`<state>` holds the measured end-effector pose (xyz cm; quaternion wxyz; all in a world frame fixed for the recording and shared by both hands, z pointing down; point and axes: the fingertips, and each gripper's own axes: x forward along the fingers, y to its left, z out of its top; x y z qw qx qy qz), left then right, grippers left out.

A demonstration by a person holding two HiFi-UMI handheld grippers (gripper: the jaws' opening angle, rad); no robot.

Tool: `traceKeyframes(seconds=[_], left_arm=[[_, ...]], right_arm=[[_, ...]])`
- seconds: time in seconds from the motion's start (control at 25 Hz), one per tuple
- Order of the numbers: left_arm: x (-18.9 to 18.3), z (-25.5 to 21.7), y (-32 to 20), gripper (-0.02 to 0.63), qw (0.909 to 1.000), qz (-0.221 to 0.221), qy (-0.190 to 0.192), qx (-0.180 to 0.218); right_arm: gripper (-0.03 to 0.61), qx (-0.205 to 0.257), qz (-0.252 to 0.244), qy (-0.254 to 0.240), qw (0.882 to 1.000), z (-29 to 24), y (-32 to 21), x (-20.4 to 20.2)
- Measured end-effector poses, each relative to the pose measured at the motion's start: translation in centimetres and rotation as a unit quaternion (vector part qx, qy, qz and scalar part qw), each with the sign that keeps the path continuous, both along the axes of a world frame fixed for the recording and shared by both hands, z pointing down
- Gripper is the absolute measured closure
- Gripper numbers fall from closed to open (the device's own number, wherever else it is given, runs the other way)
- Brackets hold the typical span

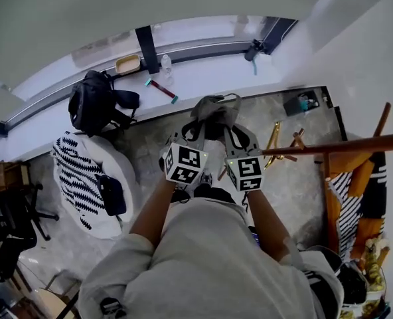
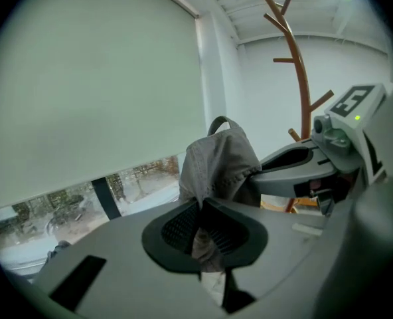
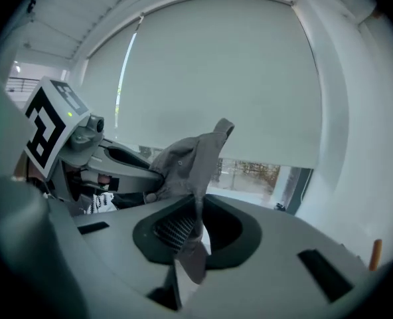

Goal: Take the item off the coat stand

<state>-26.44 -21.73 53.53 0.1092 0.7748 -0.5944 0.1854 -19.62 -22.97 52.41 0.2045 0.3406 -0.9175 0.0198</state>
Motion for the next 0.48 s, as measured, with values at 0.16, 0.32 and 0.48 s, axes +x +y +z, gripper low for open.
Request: traceKeyframes(seconds=[0.16,0.32,0.48], left_arm=[[-2.6,-2.3,2.1,0.583,0.9984,-0.040,0.031,0.027],[-4.0,-5.5,3.4,0.583,0.9958,-0.065,0.039,0.051],[-4.3,-8.5,4.3,0.583,0.9922,-0.071,0.069,0.076]], right_arm=[[0.546,-0.009,-0.029,-0.059,0.998,-2.6,1.5,-2.8],[0.546,0.007,-0.044,-0.069,0.997,-5.2,2.3,-4.2],[0.546,0.041,-0.059,-0.078,0.994,-8.9,3.4,-4.7]])
